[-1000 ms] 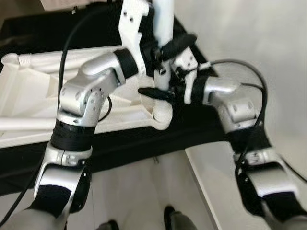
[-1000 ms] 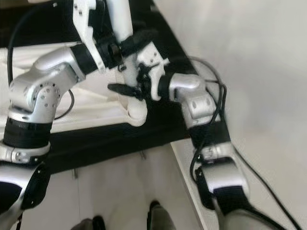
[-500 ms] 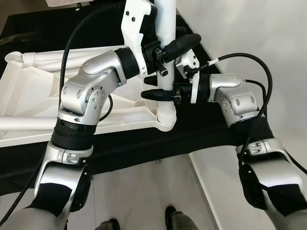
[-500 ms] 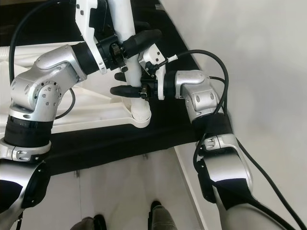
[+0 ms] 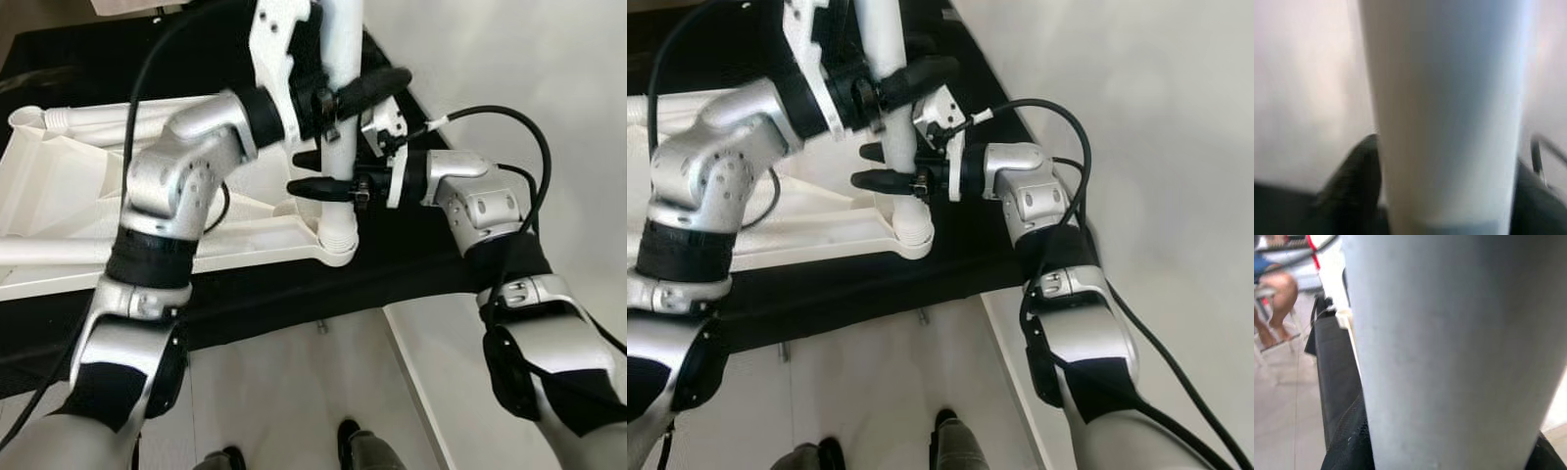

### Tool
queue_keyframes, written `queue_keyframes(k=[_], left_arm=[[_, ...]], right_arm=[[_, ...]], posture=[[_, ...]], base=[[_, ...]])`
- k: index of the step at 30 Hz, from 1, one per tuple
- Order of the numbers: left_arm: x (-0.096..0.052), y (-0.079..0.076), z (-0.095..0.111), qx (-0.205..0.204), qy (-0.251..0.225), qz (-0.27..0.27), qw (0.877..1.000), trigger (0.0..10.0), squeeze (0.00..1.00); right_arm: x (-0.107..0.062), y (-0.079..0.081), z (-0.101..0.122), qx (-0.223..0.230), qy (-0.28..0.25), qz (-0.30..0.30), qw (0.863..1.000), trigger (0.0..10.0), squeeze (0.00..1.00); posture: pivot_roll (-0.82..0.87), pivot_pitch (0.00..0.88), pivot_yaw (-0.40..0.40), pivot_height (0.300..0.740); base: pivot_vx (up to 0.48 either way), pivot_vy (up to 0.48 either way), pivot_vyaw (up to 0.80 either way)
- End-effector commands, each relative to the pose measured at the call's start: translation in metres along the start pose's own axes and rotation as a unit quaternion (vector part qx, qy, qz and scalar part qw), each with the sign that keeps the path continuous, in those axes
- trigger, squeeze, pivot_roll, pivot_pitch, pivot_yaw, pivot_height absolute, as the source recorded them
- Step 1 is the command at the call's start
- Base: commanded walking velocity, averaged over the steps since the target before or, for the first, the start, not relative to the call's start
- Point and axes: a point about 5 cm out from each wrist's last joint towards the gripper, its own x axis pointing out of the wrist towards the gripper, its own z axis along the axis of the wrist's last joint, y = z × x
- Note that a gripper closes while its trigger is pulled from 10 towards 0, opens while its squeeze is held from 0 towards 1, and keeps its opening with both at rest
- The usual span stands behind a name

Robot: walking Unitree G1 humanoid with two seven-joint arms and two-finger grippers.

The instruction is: Building children table

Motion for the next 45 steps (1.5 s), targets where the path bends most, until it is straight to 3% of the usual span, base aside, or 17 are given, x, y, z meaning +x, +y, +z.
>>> queue_keyframes(k=[1, 5, 12, 14, 16, 19, 21, 23, 24, 26, 27, 29, 31, 35, 36, 38, 45], left_arm=[[0.006, -0.002, 0.014, 0.011, -0.033, -0.004, 0.999, 10.0, 1.0], [-0.019, 0.023, 0.047, 0.011, -0.086, 0.069, 0.994, 10.0, 1.0], [-0.06, 0.036, 0.088, 0.011, -0.147, 0.131, 0.98, 10.0, 1.0], [-0.083, 0.035, 0.106, 0.012, -0.177, 0.151, 0.973, 10.0, 1.0], [-0.083, 0.035, 0.106, 0.012, -0.177, 0.151, 0.973, 10.0, 1.0], [-0.114, 0.024, 0.099, -0.016, -0.178, 0.165, 0.97, 10.0, 1.0], [-0.114, 0.024, 0.099, -0.016, -0.178, 0.165, 0.97, 10.0, 1.0], [-0.131, 0.006, 0.07, -0.05, -0.124, 0.153, 0.979, 10.0, 1.0], [-0.139, -0.007, 0.049, -0.061, -0.078, 0.145, 0.984, 10.0, 1.0], [-0.144, -0.016, 0.036, -0.071, -0.046, 0.14, 0.986, 10.0, 1.0], [-0.152, -0.031, 0.007, -0.09, 0.009, 0.15, 0.985, 10.0, 0.0], [-0.167, -0.056, -0.036, -0.116, 0.093, 0.177, 0.973, 10.0, 0.0], [-0.167, -0.056, -0.036, -0.116, 0.093, 0.177, 0.973, 10.0, 0.0], [-0.198, -0.088, -0.098, -0.146, 0.176, 0.314, 0.921, 10.0, 0.0], [-0.198, -0.088, -0.098, -0.146, 0.176, 0.314, 0.921, 10.0, 0.0], [-0.207, -0.099, -0.117, -0.111, 0.229, 0.351, 0.901, 10.0, 0.0], [-0.213, -0.111, -0.121, -0.121, 0.244, 0.373, 0.887, 10.0, 0.0]], right_arm=[[0.02, 0.007, 0.0, -0.006, 0.002, 0.021, 1.0, 0.0, 0.0], [0.014, -0.003, 0.007, -0.007, -0.025, -0.035, 0.999, 0.0, 0.0], [-0.004, -0.015, 0.017, 0.003, -0.061, -0.089, 0.994, 0.0, 0.0], [-0.015, -0.024, 0.027, 0.021, -0.108, -0.136, 0.985, 0.0, 0.0], [-0.015, -0.024, 0.027, 0.021, -0.108, -0.136, 0.985, 0.0, 0.0], [-0.024, -0.032, 0.038, 0.063, -0.181, -0.174, 0.966, 0.0, 0.0], [-0.024, -0.032, 0.038, 0.063, -0.181, -0.174, 0.966, 0.0, 0.0], [-0.025, -0.032, 0.039, 0.069, -0.197, -0.174, 0.962, 0.2, 0.0], [-0.024, -0.029, 0.038, 0.064, -0.194, -0.161, 0.966, 4.1, 0.0], [-0.023, -0.028, 0.037, 0.06, -0.19, -0.153, 0.968, 4.1, 0.0], [-0.02, -0.021, 0.033, 0.049, -0.181, -0.121, 0.975, 10.0, 0.0], [-0.014, -0.01, 0.026, 0.032, -0.157, -0.069, 0.985, 10.0, 0.0], [-0.014, -0.01, 0.026, 0.032, -0.157, -0.069, 0.985, 10.0, 0.0], [0.001, 0.0, 0.005, 0.039, -0.113, -0.066, 0.991, 10.0, 0.0], [0.001, 0.0, 0.005, 0.039, -0.113, -0.066, 0.991, 10.0, 0.0], [0.004, 0.006, -0.001, 0.047, -0.115, -0.063, 0.99, 10.0, 0.0], [0.005, 0.011, -0.008, 0.056, -0.112, -0.063, 0.99, 10.0, 0.0]], posture=[[-0.28, 0.235, -0.011, 0.74], [-0.28, 0.22, -0.017, 0.74], [-0.28, 0.206, -0.024, 0.74], [-0.27, 0.201, -0.03, 0.74], [-0.27, 0.201, -0.03, 0.74], [-0.27, 0.196, -0.033, 0.74], [-0.27, 0.196, -0.033, 0.74], [-0.26, 0.195, -0.034, 0.74], [-0.26, 0.195, -0.034, 0.74], [-0.26, 0.195, -0.034, 0.74], [-0.24, 0.201, -0.036, 0.74], [-0.24, 0.206, -0.036, 0.74], [-0.24, 0.206, -0.036, 0.74], [-0.23, 0.229, -0.042, 0.74], [-0.23, 0.229, -0.042, 0.74], [-0.24, 0.237, -0.044, 0.74], [-0.24, 0.252, -0.058, 0.74]], base=[[0.0, 0.0, 0.0], [0.0, 0.0, 0.0], [0.0, 0.0, 0.0], [0.0, 0.0, 0.0], [0.0, 0.0, 0.0], [0.0, 0.0, 0.0], [0.0, 0.0, 0.0], [0.0, 0.0, 0.0], [0.0, 0.0, 0.0], [0.0, 0.0, 0.0], [0.0, 0.0, 0.0], [0.0, 0.0, 0.0], [0.0, 0.0, 0.0], [0.0, 0.0, 0.0], [0.0, 0.0, 0.0], [0.0, 0.0, 0.0], [0.0, -0.066, 0.0]])
